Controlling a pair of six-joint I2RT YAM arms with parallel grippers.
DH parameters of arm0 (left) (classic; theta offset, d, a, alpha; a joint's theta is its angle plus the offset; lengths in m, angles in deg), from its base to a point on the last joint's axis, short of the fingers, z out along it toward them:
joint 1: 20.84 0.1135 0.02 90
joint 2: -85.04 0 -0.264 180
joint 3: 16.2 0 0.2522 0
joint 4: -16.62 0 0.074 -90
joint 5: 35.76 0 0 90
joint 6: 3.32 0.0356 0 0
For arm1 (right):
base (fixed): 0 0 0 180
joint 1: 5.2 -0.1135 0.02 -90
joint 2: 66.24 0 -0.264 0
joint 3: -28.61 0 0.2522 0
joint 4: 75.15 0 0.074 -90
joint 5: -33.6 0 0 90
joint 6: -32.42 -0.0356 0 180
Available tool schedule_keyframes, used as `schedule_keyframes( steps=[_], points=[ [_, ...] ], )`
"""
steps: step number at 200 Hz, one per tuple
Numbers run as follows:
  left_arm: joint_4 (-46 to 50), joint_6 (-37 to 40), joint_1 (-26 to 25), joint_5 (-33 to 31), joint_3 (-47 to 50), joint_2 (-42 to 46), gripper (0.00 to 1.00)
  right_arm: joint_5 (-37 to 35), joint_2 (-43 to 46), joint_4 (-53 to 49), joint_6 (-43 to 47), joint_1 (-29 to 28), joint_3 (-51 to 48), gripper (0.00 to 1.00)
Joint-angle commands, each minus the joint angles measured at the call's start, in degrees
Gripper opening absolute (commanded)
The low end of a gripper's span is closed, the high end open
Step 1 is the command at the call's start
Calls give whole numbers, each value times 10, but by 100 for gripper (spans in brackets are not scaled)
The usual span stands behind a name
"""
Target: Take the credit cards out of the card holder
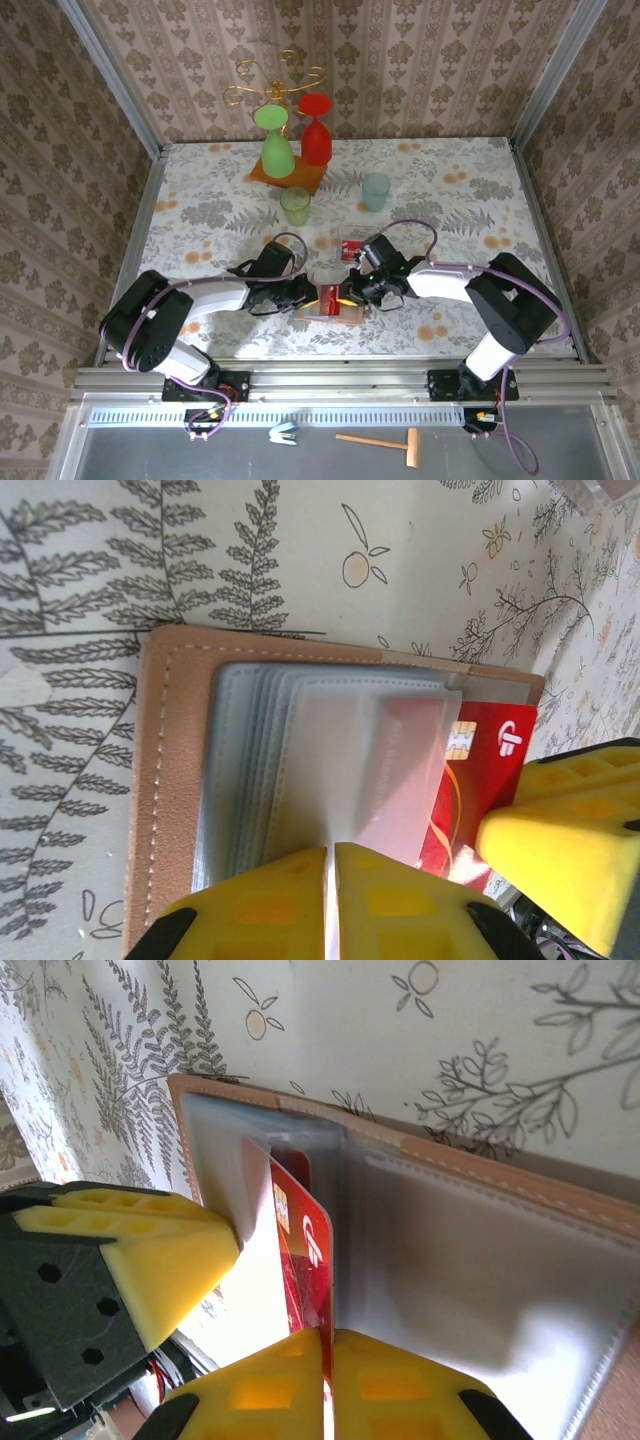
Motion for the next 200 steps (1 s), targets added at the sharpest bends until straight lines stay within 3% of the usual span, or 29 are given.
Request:
schedule_keyframes(
  steps=[1, 108, 147, 200],
  points=[
    [25, 1, -3, -12, 12, 12, 12, -17, 21, -47, 20, 5, -13, 8],
    [7, -19, -8, -21, 29, 29, 12, -44, 85, -171, 80, 14, 33, 3],
    [-7, -31, -12, -26, 37, 40, 13, -49, 89, -256, 164, 30, 86, 0],
    [2, -33, -13, -37, 29, 67, 19, -73, 96, -370, 352, 38, 175, 0]
  ],
)
